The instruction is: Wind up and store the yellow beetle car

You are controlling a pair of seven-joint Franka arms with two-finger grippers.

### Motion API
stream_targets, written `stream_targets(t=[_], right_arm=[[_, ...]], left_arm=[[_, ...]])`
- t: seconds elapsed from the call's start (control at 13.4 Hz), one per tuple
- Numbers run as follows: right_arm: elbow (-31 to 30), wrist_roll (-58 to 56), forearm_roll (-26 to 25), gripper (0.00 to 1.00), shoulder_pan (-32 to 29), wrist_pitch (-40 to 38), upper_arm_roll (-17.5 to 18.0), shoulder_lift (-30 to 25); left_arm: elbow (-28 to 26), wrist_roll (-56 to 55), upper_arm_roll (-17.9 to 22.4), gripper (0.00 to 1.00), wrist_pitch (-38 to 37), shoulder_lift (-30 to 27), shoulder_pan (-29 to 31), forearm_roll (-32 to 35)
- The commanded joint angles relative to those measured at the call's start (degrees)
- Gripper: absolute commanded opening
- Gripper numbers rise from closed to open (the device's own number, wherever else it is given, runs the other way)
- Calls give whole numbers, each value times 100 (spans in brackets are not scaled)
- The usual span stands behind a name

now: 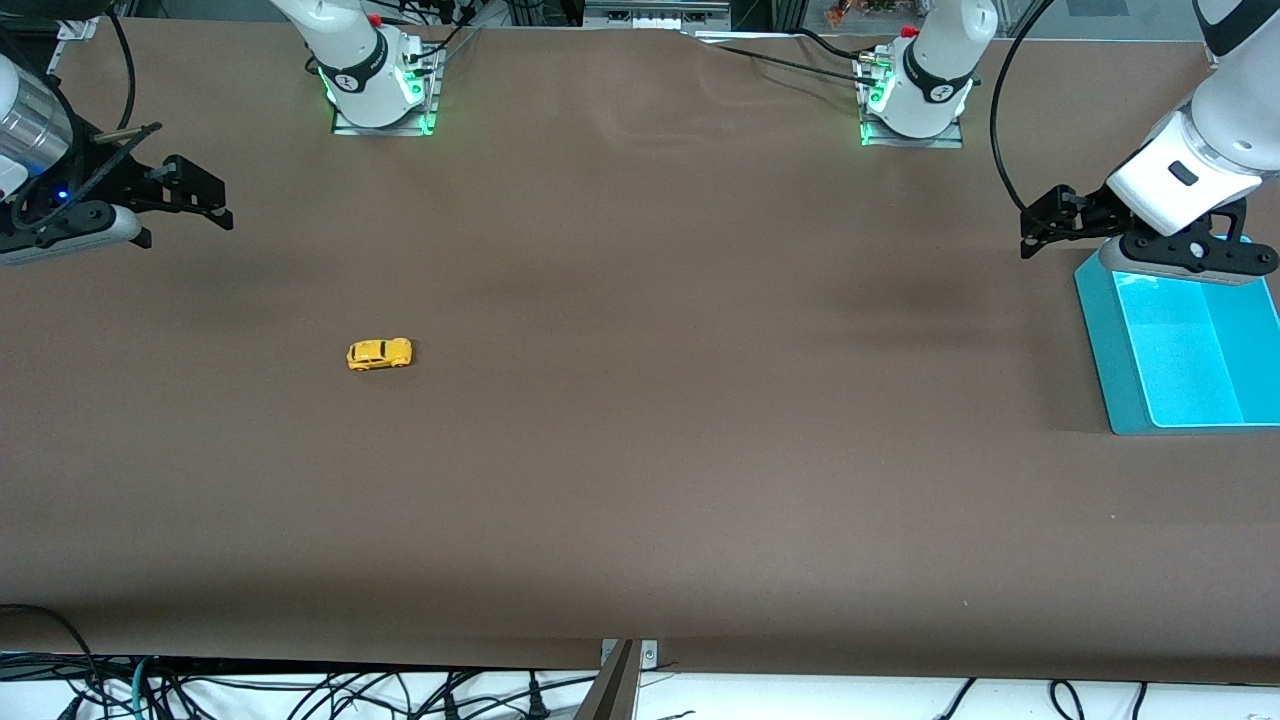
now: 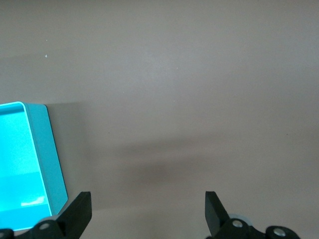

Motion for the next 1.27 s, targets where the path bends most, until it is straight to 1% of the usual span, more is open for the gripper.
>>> stream_targets(t=[0.0, 0.52, 0.75, 1.2], right_arm=[[30, 96, 6, 100, -4, -115, 21, -35], [21, 52, 15, 100, -4, -115, 13, -27], [30, 34, 6, 100, -4, -308, -5, -26], [39, 52, 6, 100, 5, -326, -5, -35]], left_arm=[[70, -38, -2, 100, -146, -55, 7, -78], [70, -38, 7, 100, -146, -55, 7, -78], [70, -38, 7, 100, -146, -55, 7, -78], [70, -38, 7, 100, -146, -55, 7, -78]])
